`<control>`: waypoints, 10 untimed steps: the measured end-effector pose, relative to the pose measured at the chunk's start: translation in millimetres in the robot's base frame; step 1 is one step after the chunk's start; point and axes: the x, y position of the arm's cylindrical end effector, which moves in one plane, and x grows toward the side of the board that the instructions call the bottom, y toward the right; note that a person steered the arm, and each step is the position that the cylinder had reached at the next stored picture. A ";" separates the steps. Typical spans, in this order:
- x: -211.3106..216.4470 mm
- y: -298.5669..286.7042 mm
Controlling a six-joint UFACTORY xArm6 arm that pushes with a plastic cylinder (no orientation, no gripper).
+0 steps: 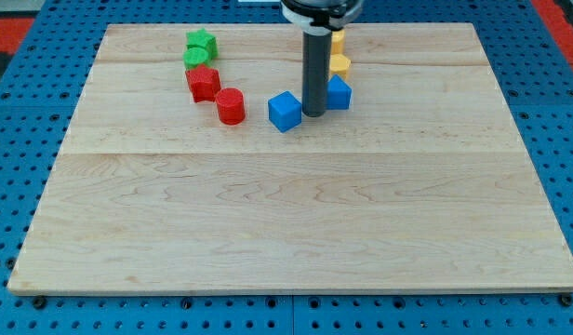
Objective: Push the blue blocks slightly up
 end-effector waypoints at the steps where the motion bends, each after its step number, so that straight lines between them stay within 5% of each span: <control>1: -1.6 63.6; 3: -40.1 49.3; 5: -28.1 11.8; 6: 19.4 39.4; 10: 14.9 -59.6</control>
